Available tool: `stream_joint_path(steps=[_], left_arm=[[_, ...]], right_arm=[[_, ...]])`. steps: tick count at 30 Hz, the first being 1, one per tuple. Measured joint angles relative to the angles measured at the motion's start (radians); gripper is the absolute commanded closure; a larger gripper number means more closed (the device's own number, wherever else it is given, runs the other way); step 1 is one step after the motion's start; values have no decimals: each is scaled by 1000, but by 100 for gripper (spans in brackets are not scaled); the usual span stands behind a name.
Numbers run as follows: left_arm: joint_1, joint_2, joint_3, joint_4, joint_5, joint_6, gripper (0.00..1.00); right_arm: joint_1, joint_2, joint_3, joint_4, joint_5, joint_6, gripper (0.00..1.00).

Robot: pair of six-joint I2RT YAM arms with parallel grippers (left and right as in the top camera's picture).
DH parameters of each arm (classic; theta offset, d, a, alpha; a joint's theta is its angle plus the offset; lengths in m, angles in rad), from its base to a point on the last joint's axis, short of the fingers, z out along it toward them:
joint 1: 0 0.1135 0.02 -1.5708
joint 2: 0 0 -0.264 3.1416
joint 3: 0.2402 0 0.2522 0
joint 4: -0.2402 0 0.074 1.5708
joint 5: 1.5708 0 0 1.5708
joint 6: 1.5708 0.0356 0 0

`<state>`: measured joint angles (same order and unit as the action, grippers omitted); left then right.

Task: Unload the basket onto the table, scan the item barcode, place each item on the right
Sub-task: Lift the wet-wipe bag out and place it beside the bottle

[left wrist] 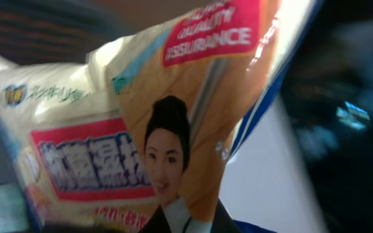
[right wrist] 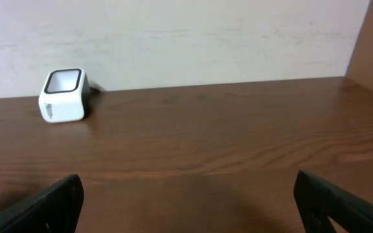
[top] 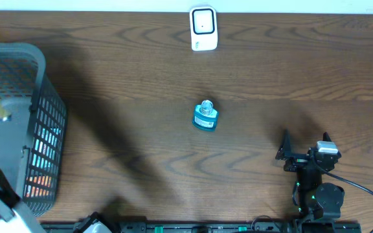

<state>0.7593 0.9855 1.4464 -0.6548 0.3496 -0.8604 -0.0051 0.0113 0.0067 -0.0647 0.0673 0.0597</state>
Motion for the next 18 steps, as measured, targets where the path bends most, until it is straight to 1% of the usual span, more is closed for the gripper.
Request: stream_joint_path(steps=[2,4,7,9,11,13,15,18], left_arm=[[-5,-51,0,59,102,1,93],[-27,-88,0,153,222,4,93],[-95,-111,3,298,420,25,92],[-156,-111,3,360,543,71,93],[-223,-108,3,365,652,142,93],[-298,-105,0,338,751,237,93],[-369,-105,-14,290,816,325,93],[-462,-104,-58,195,876,476,93]], right_arm=[[0,0,0,0,0,0,1],[0,0,0,0,0,0,1],[0,0,0,0,0,0,1],[0,0,0,0,0,0,1],[0,0,0,0,0,0,1],[0,0,0,0,0,0,1],[0,0,0,0,0,0,1],[0,0,0,0,0,0,1]])
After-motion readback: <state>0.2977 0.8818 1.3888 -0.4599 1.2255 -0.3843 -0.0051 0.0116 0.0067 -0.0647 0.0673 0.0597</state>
